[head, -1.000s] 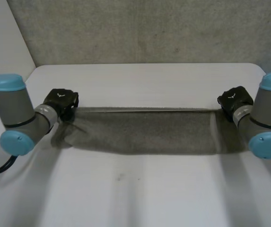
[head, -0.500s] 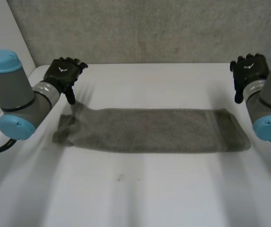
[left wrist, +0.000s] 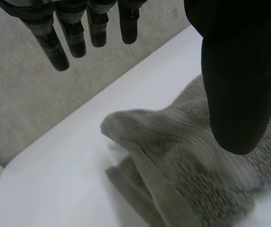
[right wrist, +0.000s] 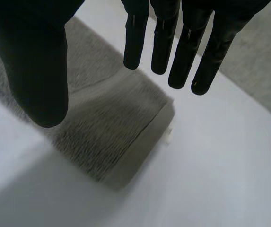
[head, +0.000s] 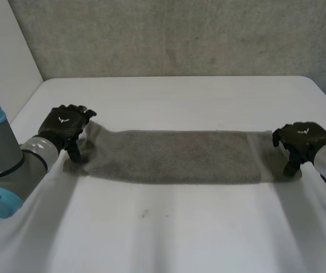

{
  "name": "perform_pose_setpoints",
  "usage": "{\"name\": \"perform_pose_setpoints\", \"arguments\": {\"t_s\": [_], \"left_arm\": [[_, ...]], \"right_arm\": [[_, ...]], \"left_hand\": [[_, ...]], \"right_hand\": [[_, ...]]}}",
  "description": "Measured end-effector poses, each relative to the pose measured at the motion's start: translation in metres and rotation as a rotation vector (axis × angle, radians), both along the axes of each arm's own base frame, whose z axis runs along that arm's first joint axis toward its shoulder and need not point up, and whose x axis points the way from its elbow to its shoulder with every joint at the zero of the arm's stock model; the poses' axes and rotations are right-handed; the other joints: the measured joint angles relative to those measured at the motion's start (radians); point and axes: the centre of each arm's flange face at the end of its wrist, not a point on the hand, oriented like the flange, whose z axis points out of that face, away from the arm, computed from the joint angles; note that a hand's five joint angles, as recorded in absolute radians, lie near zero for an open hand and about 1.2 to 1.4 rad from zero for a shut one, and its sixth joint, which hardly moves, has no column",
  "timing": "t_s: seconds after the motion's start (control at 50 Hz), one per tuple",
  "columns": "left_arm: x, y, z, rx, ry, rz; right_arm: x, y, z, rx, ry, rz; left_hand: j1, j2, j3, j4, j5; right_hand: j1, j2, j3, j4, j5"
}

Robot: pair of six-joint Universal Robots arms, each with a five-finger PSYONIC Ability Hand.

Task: Fold the towel.

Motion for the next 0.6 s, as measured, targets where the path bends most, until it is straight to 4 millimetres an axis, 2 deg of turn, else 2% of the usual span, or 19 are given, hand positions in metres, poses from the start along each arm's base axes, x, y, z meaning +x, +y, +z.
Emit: {"name": "perform_pose_setpoints", "arguments": {"t_s": [0.1, 0.2, 0.42, 0.48, 0.5, 0.52, 0.6], "left_arm": [[0.002, 0.005, -0.002, 0.008, 0.001, 0.004], [0.003, 0.009, -0.002, 0.001, 0.003, 0.005], [0.006, 0.009, 0.000, -0.022, 0.007, 0.013], [0.006, 0.009, -0.001, -0.021, 0.007, 0.015], [0.006, 0.009, -0.001, -0.021, 0.007, 0.015], [0.006, 0.009, -0.001, -0.020, 0.007, 0.015], [0.006, 0.009, -0.002, -0.018, 0.007, 0.015]], "right_arm": [[-0.006, -0.006, -0.018, 0.001, -0.006, -0.007], [-0.013, -0.013, -0.033, -0.005, 0.000, -0.023], [-0.018, -0.019, -0.048, 0.017, 0.009, -0.039], [-0.019, -0.020, -0.052, 0.018, 0.017, -0.039], [-0.019, -0.020, -0.052, 0.017, 0.021, -0.040], [-0.020, -0.021, -0.053, 0.015, 0.026, -0.041], [-0.028, -0.027, -0.051, -0.009, 0.060, -0.064]], "left_hand": [[0.000, 0.000, 0.000, 0.000, 0.000], [0.000, 0.000, 0.000, 0.000, 0.000], [0.000, 0.000, 0.000, 0.000, 0.000], [0.000, 0.000, 0.000, 0.000, 0.000], [0.000, 0.000, 0.000, 0.000, 0.000], [0.000, 0.000, 0.000, 0.000, 0.000], [0.000, 0.000, 0.000, 0.000, 0.000]], "right_hand": [[0.096, 0.112, 0.110, 0.109, 0.105], [0.102, 0.115, 0.119, 0.118, 0.120], [0.112, 0.125, 0.133, 0.127, 0.128], [0.229, 0.274, 0.258, 0.257, 0.247], [0.385, 0.445, 0.440, 0.442, 0.420], [0.450, 0.550, 0.530, 0.532, 0.511], [0.494, 0.646, 0.651, 0.659, 0.629]]}}
